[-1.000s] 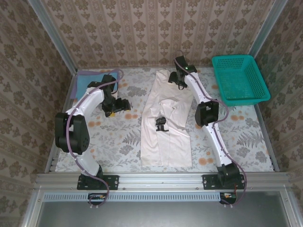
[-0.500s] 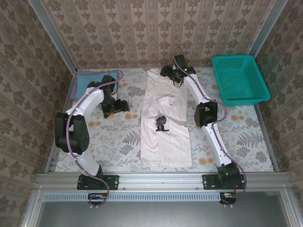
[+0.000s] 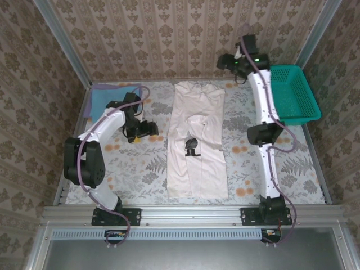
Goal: Fold and stack the t-shirts
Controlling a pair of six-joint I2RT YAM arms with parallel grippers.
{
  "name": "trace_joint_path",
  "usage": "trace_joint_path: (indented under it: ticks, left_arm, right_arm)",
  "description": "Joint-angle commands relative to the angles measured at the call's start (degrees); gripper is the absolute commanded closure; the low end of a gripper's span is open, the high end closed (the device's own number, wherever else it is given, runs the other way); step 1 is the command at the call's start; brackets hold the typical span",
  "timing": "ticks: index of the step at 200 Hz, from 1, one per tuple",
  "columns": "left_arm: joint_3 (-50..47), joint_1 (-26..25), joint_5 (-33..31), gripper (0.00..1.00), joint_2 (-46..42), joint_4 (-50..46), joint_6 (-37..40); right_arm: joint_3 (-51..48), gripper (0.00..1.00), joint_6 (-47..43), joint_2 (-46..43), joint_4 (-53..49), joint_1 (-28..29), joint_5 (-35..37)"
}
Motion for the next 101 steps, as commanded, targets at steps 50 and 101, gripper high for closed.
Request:
trace_joint_path:
  ticks: [50,101]
  left_arm:
    - [-4.0,-7.7,6.7,0.22,-0.6,1.5,1.9]
    - [-7.9,-9.5,6.0,0.25,-3.4,3.7,-1.1]
  right_arm:
    - [-23.3,0.21,-8.2,-26.4,-27.8,-4.1,0.4]
    - [-79.5,0.15,-8.2,-65.2,-5.5,-4.7,-5.0]
